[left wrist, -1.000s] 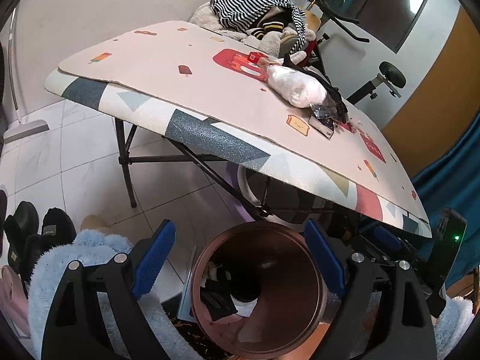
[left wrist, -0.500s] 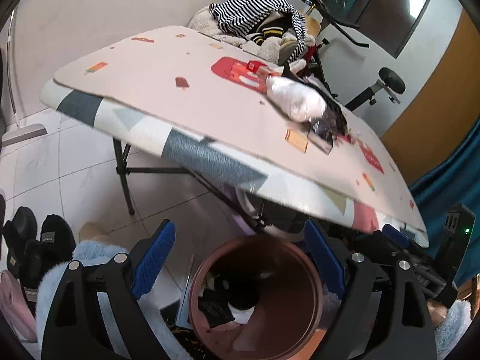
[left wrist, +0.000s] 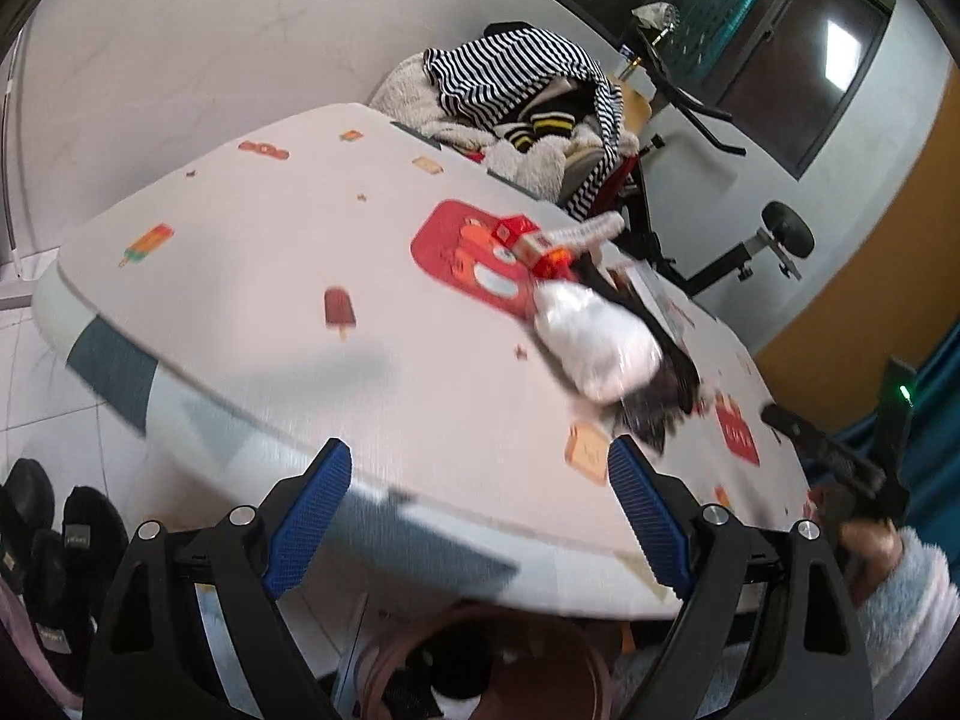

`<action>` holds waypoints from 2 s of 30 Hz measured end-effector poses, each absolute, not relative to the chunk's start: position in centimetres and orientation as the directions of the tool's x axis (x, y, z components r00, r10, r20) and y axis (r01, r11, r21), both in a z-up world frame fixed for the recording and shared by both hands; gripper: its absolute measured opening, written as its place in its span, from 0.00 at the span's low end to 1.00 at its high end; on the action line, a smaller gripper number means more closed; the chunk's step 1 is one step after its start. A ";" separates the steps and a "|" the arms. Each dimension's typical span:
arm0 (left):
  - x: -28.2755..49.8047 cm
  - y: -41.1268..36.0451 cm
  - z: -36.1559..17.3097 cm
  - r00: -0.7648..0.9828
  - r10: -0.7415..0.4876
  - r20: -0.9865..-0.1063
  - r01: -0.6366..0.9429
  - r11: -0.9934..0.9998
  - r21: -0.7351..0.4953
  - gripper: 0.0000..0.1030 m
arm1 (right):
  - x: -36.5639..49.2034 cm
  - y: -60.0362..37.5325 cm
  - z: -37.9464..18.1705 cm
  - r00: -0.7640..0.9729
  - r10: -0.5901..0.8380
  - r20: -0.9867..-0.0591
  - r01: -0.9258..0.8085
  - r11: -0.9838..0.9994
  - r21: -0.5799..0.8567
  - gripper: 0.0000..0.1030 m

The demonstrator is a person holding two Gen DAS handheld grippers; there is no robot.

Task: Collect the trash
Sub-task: 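Reach the right gripper to the clear plastic box and grasp its edge, then grasp the white fluffy toy with the left gripper while the right gripper holds the box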

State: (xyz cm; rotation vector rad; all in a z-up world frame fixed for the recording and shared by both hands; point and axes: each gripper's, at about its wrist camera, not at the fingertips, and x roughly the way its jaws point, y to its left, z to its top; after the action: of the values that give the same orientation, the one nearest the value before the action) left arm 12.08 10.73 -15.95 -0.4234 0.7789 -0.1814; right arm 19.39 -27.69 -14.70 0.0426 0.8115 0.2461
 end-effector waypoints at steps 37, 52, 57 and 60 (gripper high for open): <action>15.8 11.0 -17.6 0.685 -0.379 -0.623 0.009 0.859 -0.512 0.70 | 32.6 -26.8 -9.9 0.649 0.165 -0.743 -0.133 0.986 0.103 0.21; 25.7 2.0 -11.9 0.639 -0.421 -0.643 0.222 0.902 -0.370 0.51 | 25.2 -36.3 -8.3 0.732 0.227 -0.642 -0.066 0.962 0.264 0.21; 35.2 -5.1 -11.4 0.614 -0.333 -0.716 0.286 0.939 -0.192 0.49 | 24.0 -38.7 -9.2 0.747 0.247 -0.618 -0.045 0.945 0.323 0.21; 39.7 -7.8 -12.5 0.608 -0.285 -0.741 0.271 0.952 -0.144 0.49 | 23.9 -39.7 -9.8 0.755 0.244 -0.609 -0.013 0.934 0.357 0.21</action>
State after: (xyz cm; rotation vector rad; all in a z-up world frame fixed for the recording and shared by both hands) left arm 39.65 -7.76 -12.50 -0.0174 0.8598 -0.3211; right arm 23.86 -39.71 -9.83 0.3448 0.7050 0.1432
